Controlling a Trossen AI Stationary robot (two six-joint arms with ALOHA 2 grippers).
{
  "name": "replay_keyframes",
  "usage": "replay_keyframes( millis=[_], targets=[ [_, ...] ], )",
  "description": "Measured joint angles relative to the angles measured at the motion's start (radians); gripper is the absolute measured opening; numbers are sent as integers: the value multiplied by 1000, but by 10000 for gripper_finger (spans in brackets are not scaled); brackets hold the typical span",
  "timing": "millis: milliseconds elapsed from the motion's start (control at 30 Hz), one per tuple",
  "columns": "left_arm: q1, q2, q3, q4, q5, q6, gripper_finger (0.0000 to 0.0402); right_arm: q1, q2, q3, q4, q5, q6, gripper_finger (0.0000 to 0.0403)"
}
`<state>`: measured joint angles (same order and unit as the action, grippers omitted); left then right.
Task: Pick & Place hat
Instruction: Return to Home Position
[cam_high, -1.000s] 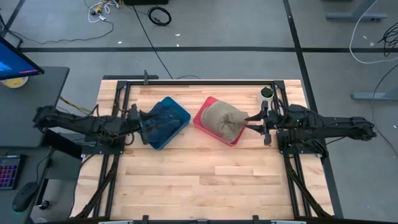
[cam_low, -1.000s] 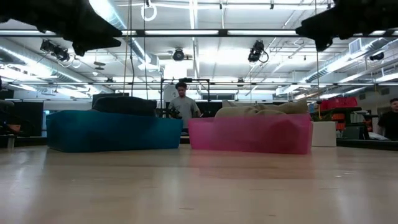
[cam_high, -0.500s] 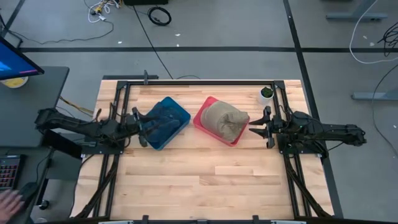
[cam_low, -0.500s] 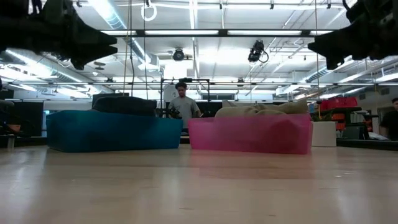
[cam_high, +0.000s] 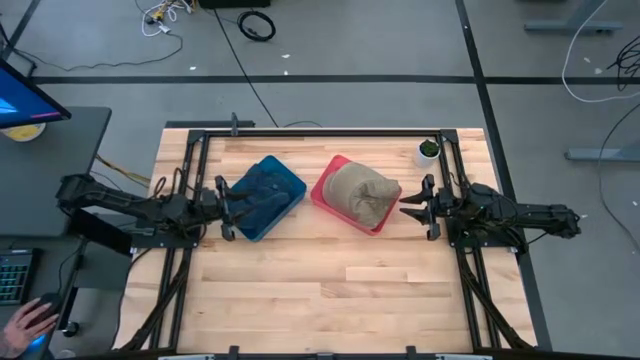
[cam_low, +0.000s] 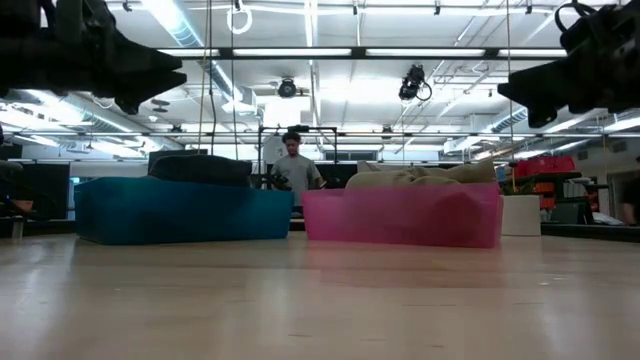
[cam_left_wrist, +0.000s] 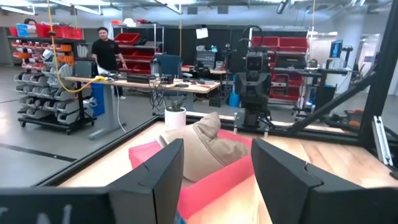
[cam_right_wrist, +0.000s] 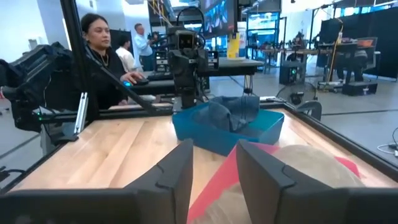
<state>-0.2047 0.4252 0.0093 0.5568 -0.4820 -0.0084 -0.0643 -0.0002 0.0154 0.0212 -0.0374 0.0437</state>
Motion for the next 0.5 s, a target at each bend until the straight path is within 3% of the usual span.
replay_keyframes(
  millis=[233,500],
  targets=[
    [1,0,0,-18,9,-5,192,0,0,0,-13,35,1,126],
    [0,0,-1,-174,9,-32,192,0,0,0,-14,34,25,126]
  ],
)
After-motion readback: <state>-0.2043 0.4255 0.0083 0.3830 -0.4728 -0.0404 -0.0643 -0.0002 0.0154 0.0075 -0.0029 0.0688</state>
